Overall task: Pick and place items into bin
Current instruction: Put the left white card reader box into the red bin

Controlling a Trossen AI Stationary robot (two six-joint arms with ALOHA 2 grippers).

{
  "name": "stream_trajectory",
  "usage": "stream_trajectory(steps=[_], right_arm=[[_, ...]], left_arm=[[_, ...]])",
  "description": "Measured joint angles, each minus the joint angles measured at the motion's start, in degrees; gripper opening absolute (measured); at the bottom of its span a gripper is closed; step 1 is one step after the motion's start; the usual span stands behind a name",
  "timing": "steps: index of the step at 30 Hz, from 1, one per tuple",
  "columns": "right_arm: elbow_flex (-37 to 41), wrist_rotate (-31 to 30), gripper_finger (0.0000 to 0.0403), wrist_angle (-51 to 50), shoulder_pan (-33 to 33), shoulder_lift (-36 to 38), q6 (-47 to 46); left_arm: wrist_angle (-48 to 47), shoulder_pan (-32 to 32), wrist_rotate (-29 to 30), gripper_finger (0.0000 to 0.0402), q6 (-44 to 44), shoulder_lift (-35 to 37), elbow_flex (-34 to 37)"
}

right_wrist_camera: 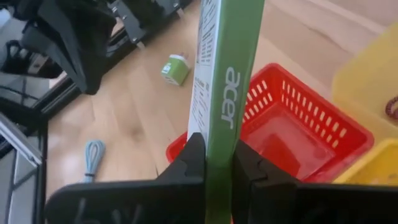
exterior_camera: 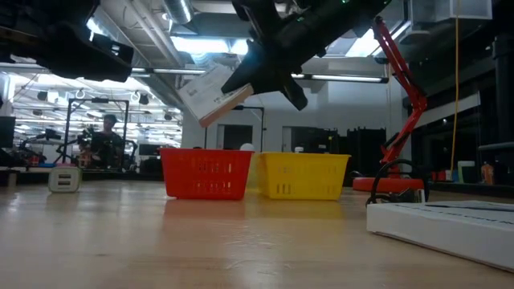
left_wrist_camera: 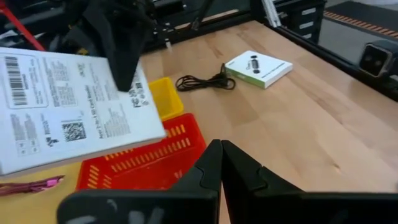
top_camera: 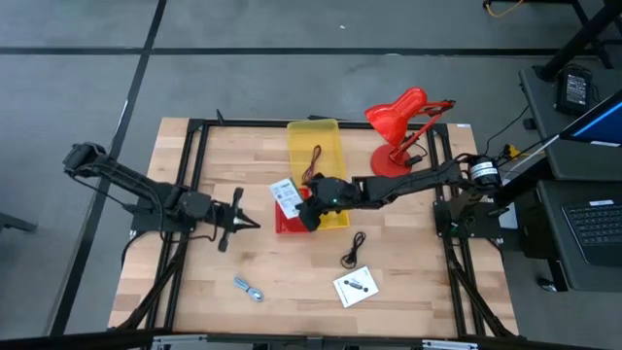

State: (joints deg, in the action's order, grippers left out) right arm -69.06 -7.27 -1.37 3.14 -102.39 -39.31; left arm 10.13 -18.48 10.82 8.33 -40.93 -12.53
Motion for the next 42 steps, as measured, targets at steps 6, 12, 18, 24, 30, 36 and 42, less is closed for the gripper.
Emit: stream_trajectory(steps=[6,12,18,24,30,36,42], right_arm=[[0.00,-0.09,0.0017,-1.18,-0.03,0.00,-8.35],[0.00,-2.62,0.0017,-1.15,1.29,-0.65,-17.14],[0.00,-5.44,0.0017,-1.43,3.87,-3.39,-22.80],[0.00,-9.12,0.0017,-1.90,5.00,-3.87,-26.51],[-1.95,-9.59,0.0017,-5.00,4.98,-4.94,-28.59],[-11.00,-9.58,0.0017,-16.20,4.87,-8.88,-26.57],[-17.06,-11.11,0.0017,-24.00,4.81,-10.97,-26.32]], left_arm=[[0.00,1.01,0.57,0.0002,-0.01,-0.02,0.00],[-0.02,1.01,0.62,0.0002,-0.01,-0.04,0.00],[-0.04,1.01,0.62,0.0002,-0.01,-0.04,0.00],[-0.04,0.99,0.62,0.0002,-0.03,-0.04,0.00],[-0.04,0.99,0.62,0.0002,-0.05,-0.04,0.00],[-0.05,0.97,0.62,0.0002,-0.05,-0.04,0.00],[-0.04,0.97,0.63,0.0002,-0.05,-0.04,0.00]])
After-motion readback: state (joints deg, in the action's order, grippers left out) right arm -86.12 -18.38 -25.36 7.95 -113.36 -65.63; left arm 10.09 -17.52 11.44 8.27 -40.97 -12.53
